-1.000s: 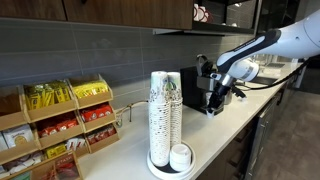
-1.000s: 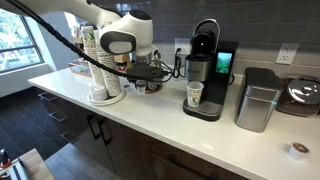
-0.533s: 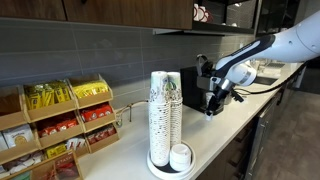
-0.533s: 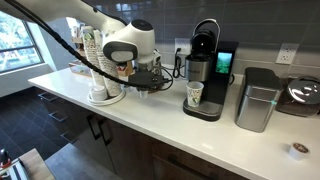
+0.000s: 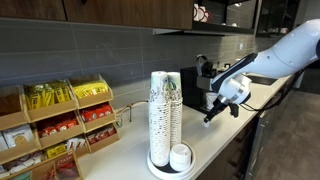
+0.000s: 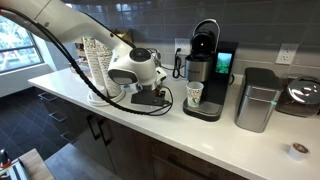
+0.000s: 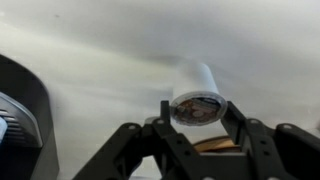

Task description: Remove the white object from the coffee machine

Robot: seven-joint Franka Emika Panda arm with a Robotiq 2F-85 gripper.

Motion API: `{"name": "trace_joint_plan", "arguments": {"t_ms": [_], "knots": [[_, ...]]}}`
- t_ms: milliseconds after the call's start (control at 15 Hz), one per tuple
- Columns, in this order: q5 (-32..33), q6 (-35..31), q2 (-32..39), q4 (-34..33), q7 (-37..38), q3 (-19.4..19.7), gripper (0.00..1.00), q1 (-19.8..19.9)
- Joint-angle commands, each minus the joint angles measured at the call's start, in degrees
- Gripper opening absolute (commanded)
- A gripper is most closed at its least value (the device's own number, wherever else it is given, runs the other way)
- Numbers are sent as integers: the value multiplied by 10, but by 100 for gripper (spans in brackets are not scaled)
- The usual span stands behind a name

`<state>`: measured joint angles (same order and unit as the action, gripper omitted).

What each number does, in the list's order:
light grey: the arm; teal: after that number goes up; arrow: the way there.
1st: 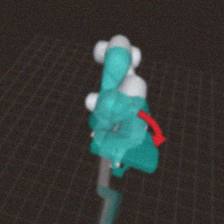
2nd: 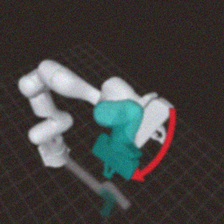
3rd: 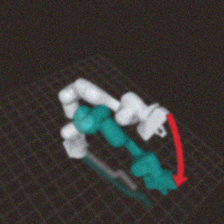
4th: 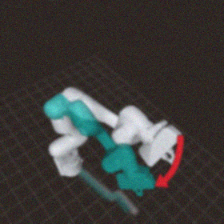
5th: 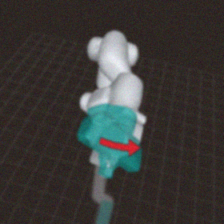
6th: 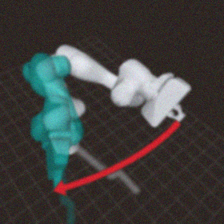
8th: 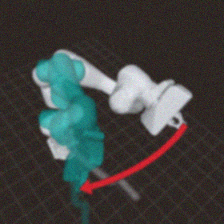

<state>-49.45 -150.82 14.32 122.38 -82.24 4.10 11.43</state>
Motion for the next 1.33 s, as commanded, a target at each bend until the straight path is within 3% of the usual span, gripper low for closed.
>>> {"name": "trace_joint_plan", "arguments": {"t_ms": [0, 67, 267, 600, 800, 1267], "knots": [[-60, -39, 13, 2, -12, -14, 79, 4], [-68, -42, 8, 4, -14, -16, 80, 4], [-19, -33, -35, 26, 53, 4, 99, -8], [91, -13, -108, 47, 189, 18, 100, -10], [158, 45, -152, 48, 285, 23, 100, -7], [224, 170, -228, 32, 391, 38, 100, -17]]}}
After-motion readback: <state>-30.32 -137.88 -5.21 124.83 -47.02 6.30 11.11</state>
